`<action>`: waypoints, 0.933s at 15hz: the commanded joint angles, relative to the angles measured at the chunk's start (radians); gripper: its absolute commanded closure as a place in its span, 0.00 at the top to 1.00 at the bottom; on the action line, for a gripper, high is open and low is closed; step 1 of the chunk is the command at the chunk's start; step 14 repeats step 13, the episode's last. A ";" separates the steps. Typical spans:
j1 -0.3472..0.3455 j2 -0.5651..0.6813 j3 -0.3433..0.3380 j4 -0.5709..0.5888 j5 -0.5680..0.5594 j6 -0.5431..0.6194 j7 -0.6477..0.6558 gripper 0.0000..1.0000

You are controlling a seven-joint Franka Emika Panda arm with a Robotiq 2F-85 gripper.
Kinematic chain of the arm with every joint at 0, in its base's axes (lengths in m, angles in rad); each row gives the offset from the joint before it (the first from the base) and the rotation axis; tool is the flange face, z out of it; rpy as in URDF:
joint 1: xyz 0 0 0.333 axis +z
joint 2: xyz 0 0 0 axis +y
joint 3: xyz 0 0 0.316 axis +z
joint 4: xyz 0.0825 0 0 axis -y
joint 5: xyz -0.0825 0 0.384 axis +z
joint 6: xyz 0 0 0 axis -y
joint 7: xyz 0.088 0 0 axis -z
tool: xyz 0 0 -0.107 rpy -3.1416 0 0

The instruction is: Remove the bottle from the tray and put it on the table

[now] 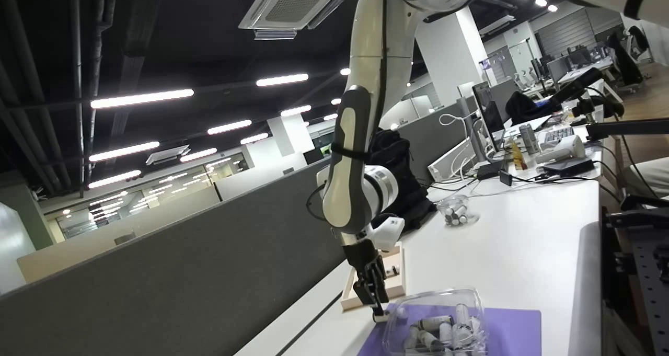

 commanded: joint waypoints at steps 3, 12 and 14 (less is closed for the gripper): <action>-0.034 -0.029 0.020 -0.016 0.017 -0.051 0.018 0.91; -0.090 -0.169 0.017 -0.020 0.170 -0.220 0.082 1.00; -0.101 -0.179 0.018 -0.013 0.191 -0.263 0.073 1.00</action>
